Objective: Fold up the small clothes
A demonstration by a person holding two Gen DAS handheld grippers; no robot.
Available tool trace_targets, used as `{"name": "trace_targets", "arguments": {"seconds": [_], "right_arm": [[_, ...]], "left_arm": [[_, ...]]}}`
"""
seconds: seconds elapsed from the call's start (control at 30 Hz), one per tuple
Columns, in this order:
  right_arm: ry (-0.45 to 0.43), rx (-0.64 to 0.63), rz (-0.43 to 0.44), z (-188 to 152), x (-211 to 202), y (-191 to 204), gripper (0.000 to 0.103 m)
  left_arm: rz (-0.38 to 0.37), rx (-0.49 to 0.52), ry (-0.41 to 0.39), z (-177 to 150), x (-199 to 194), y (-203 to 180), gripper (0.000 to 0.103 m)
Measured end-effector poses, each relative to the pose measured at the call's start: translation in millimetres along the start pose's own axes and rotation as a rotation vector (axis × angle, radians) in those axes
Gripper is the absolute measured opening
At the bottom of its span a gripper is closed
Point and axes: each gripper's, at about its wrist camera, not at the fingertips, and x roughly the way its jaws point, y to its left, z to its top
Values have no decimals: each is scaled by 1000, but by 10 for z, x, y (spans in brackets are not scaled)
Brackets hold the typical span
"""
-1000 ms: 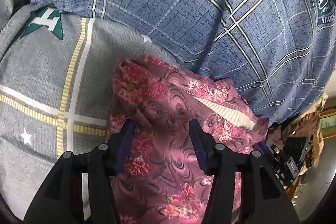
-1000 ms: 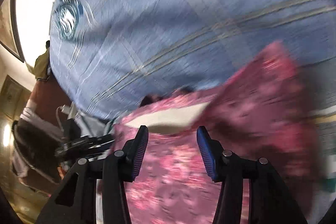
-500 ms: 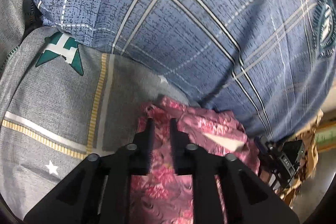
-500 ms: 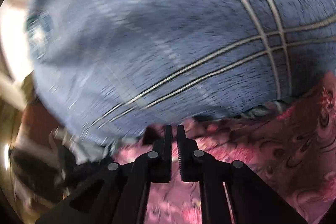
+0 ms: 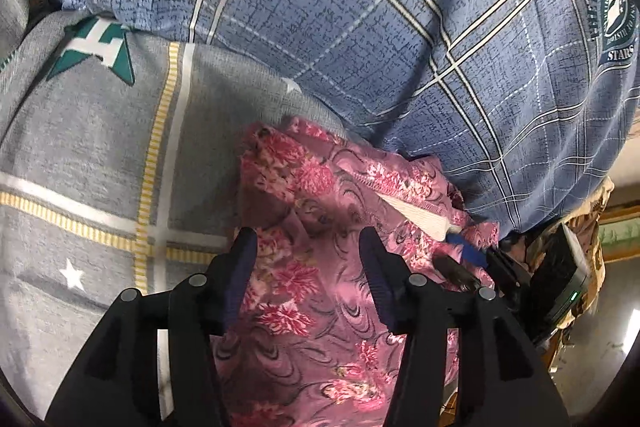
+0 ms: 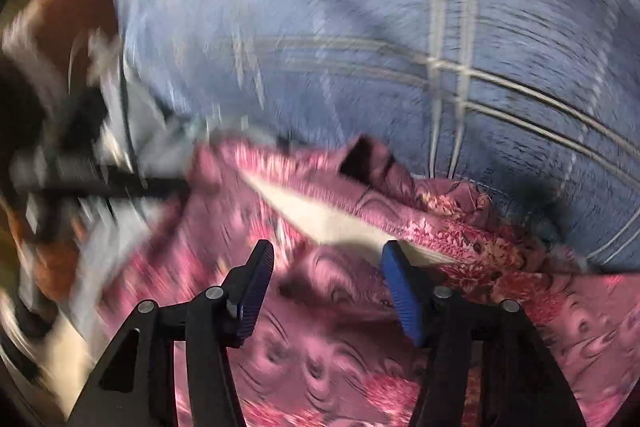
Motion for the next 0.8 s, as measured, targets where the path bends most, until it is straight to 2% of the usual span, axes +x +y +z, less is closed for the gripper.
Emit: {"name": "trace_targets", "arguments": {"seconds": [0.07, 0.17, 0.2, 0.27, 0.33, 0.4, 0.5, 0.53, 0.57, 0.63, 0.67, 0.7, 0.77, 0.8], "right_arm": [[24, -80, -61, -31, 0, 89, 4], [-5, -154, -137, 11, -65, 198, 4], [-41, -156, -155, 56, -119, 231, 4], [-114, -110, -162, 162, -230, 165, 4], [-158, -19, -127, 278, -244, 51, 4], [-153, 33, -122, 325, -109, -19, 4], [-69, 75, -169, 266, 174, -96, 5], [-63, 80, -172, 233, 186, -92, 5], [-77, 95, -169, 171, 125, -93, 11], [-127, 146, -108, 46, -122, -154, 15], [-154, 183, -73, -46, -300, -235, 19], [-179, 215, -64, -143, -467, -319, 27], [-229, 278, -92, -348, -799, -563, 37], [-249, 331, -135, -500, -969, -764, 42]], "left_arm": [[5, -14, -5, 42, -27, 37, 54], [-15, -32, -14, 94, -33, 63, 54], [-22, -35, -21, 111, -25, 63, 54], [-27, -37, -32, 123, -10, 50, 55], [-24, -42, -38, 131, 20, 45, 59], [-16, -61, -33, 136, 98, 53, 59], [-2, -72, -27, 119, 191, 31, 59], [-8, -70, -31, 112, 155, 29, 59], [-11, -68, -35, 106, 120, 31, 59], [-14, -69, -49, 90, 24, 42, 59], [-20, -71, -49, 70, -6, 47, 60], [-25, -68, -46, 49, -14, 48, 61], [-7, -38, -33, -13, 8, 23, 63], [12, -29, -29, -41, 32, 13, 63]]}}
